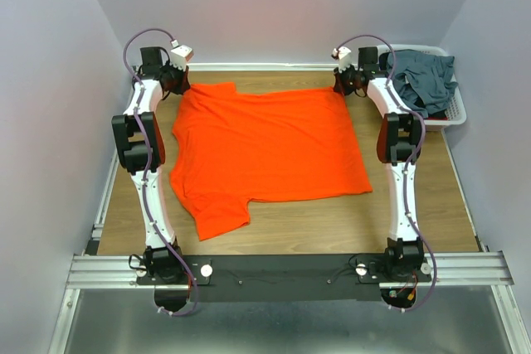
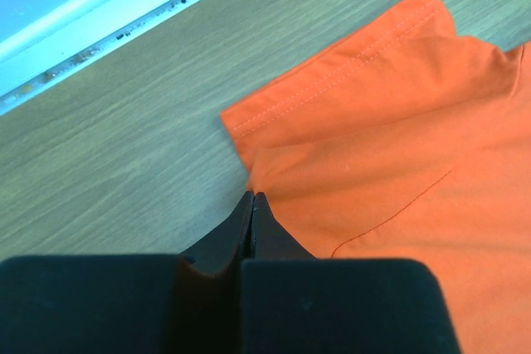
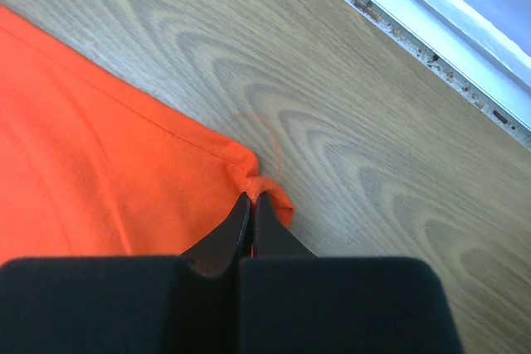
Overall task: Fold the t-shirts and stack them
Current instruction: Fold the tshirt
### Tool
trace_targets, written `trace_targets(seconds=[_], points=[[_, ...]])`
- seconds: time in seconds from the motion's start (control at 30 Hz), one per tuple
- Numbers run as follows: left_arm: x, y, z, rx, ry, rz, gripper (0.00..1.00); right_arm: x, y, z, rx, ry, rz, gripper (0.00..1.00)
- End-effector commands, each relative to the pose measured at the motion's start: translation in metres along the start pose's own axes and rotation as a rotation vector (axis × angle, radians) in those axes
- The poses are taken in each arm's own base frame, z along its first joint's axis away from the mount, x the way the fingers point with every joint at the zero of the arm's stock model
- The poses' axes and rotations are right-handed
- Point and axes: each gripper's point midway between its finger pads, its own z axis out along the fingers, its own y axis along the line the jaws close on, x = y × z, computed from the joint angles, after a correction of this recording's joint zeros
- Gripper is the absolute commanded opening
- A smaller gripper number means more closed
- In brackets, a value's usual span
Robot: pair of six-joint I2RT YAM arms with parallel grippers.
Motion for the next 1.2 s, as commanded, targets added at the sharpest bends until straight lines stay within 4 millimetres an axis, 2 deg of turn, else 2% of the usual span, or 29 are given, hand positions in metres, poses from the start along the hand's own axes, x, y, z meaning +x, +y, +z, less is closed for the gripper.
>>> trace_targets(seconds=[0.0,0.07,0.27,0.6,0.9,1.17], points=[[-0.019,0.008,-0.012,-0.028,-0.036,0.022,0.00,-0.033,0.003,-0.023,0.001,-0.052,-0.045,0.01],[-0.020,0.005,-0.015,-0.026,-0.038,0.027,0.00,-0.043,0.002,-0.033,0.008,-0.066,-0.053,0.01],[-0.019,0.003,-0.025,-0.034,-0.033,0.065,0.00,-0.052,0.007,-0.050,0.001,-0.078,-0.051,0.01],[-0.022,-0.004,-0.049,-0.043,-0.056,0.117,0.00,-0.049,0.013,-0.072,-0.019,-0.073,-0.037,0.01],[-0.003,-0.005,-0.070,-0.051,-0.028,0.143,0.00,-0.043,0.014,-0.094,-0.024,-0.069,-0.020,0.00],[0.015,-0.016,-0.085,-0.033,-0.009,0.167,0.00,-0.033,0.021,-0.108,-0.049,-0.060,-0.019,0.01]])
